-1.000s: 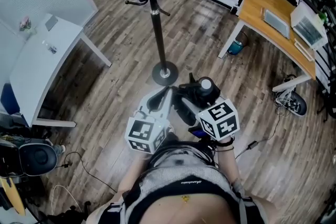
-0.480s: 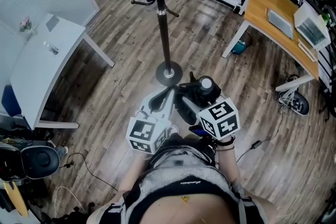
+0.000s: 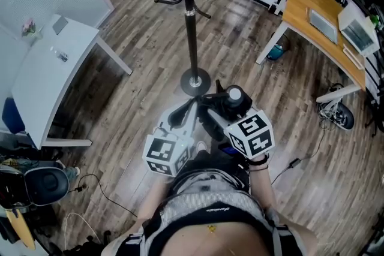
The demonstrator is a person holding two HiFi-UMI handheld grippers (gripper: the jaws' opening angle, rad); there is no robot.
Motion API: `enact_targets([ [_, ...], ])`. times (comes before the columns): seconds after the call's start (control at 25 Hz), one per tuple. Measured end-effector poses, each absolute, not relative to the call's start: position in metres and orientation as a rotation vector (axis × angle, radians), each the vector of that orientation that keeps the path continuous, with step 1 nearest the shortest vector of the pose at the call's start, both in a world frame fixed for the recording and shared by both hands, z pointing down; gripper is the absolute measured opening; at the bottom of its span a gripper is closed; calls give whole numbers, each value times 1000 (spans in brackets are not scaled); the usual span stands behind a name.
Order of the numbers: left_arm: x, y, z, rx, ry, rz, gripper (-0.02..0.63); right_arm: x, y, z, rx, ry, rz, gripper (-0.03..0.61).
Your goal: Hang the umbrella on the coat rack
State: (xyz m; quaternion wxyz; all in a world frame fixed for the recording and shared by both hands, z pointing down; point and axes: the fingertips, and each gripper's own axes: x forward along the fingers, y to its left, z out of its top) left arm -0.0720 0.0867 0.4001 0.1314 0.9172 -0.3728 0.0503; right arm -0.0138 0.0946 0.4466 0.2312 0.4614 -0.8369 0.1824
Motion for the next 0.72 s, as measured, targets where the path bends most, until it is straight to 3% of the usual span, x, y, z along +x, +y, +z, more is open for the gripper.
enact_targets([
  [0.72, -66, 51, 405, 2633, -1102, 132, 15, -5, 57, 448, 1235, -2298, 497, 265],
])
